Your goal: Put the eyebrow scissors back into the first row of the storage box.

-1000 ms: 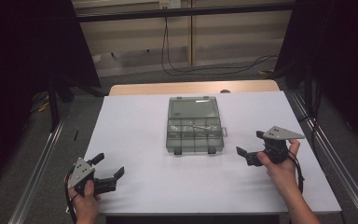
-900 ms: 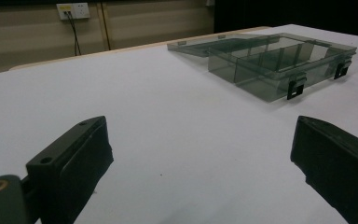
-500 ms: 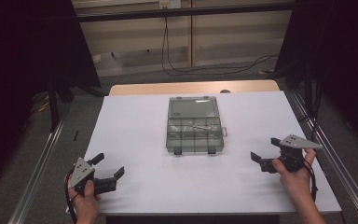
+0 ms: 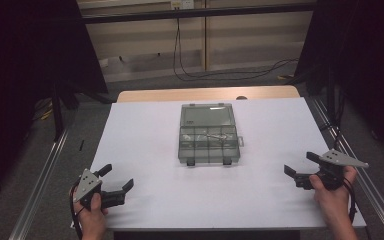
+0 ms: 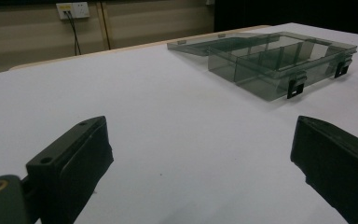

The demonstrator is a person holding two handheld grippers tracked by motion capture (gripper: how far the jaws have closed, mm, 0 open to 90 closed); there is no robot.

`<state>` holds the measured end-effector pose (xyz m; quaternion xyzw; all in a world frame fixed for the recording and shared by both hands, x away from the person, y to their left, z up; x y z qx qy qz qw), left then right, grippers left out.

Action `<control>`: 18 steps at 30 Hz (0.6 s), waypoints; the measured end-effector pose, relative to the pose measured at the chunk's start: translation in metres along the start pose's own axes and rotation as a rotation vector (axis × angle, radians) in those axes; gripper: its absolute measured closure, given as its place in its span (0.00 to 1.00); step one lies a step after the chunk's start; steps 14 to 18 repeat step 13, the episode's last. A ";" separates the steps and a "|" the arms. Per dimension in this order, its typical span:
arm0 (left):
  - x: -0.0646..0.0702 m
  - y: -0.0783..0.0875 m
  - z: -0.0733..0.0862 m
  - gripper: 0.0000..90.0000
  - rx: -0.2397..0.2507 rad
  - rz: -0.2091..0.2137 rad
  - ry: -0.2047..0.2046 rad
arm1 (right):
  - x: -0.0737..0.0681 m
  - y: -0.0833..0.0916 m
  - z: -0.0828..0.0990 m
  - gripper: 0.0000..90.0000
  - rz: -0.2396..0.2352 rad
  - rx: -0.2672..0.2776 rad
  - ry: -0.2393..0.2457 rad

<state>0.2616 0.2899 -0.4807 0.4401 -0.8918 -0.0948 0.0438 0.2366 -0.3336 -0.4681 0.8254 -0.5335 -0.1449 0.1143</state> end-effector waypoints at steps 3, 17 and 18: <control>0.000 0.000 0.000 0.05 0.001 -0.001 0.001 | 0.005 0.005 0.002 0.00 0.010 0.004 -0.007; 0.001 -0.002 0.000 0.05 -0.001 -0.003 0.010 | 0.013 0.010 0.006 0.00 0.021 0.000 -0.018; 0.001 -0.002 0.000 0.05 -0.001 -0.003 0.010 | 0.013 0.010 0.006 0.00 0.021 0.000 -0.018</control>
Point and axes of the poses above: each handheld gripper's, and its own axes: y roughly backward along the jaws, z roughly out of its underside, x roughly to its right, the point moved 1 cm from there along -y, roughly forward along the jaws, and after that the axes turned 5 degrees about x, right-handed, at the moved point
